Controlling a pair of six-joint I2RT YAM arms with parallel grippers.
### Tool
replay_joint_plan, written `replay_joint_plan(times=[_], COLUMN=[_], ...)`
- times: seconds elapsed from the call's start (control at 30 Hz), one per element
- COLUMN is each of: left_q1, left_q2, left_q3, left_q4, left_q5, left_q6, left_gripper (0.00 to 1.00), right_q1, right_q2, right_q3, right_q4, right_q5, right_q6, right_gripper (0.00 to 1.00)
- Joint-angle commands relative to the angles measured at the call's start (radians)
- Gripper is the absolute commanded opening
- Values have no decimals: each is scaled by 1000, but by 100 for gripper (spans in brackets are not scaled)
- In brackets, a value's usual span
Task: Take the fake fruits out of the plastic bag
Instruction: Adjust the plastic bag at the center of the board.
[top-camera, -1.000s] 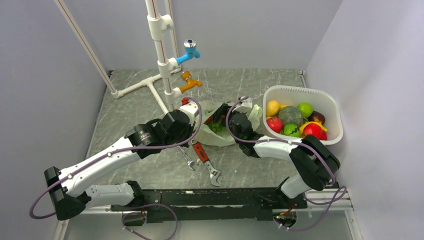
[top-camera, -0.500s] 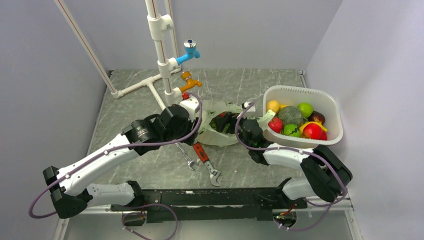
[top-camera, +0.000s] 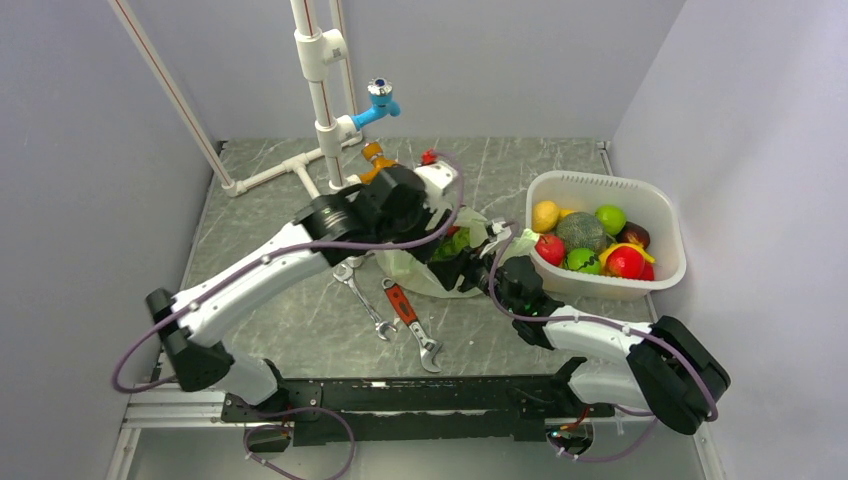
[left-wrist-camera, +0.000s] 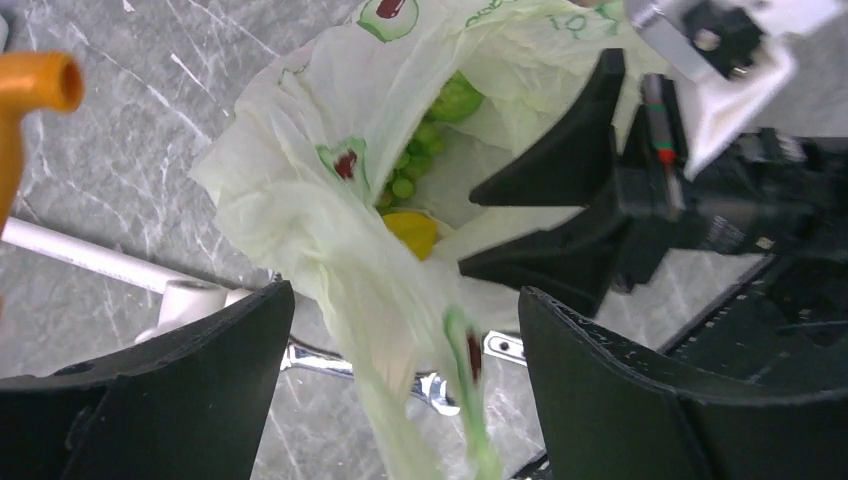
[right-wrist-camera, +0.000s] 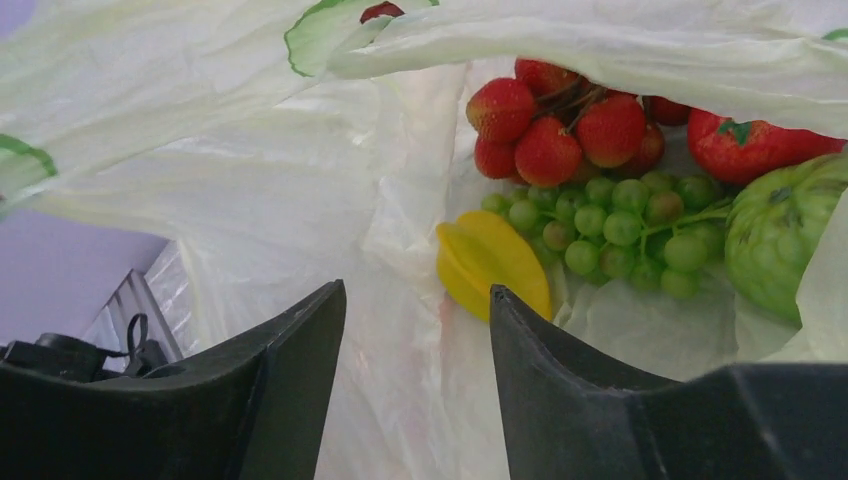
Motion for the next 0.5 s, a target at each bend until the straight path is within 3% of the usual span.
replay_joint_plan(times=[0.0, 0.13, 0.33, 0.4, 0.47], left_q1=[-2, -16, -37, -36, -35], left_q2=[131, 207, 272, 270, 269], left_q3=[99, 120, 105, 91, 90], left_q4=[-62, -81, -104, -90, -83], left_q5=[-65, -169, -282, -307, -337], left_q6=[80, 118, 133, 133, 133], left_gripper=[89, 98, 99, 97, 85], right_q1=[2, 1, 0, 1, 1], right_q2=[-26, -28, -27, -31, -35], right_q3=[-23, -55, -79, -81, -86], right_q4=[50, 70, 74, 72, 71], right_q5=[-48, -77, -68, -66, -66], right_q6=[28, 46, 52, 52, 55], right_gripper=[56, 55, 55, 55, 55])
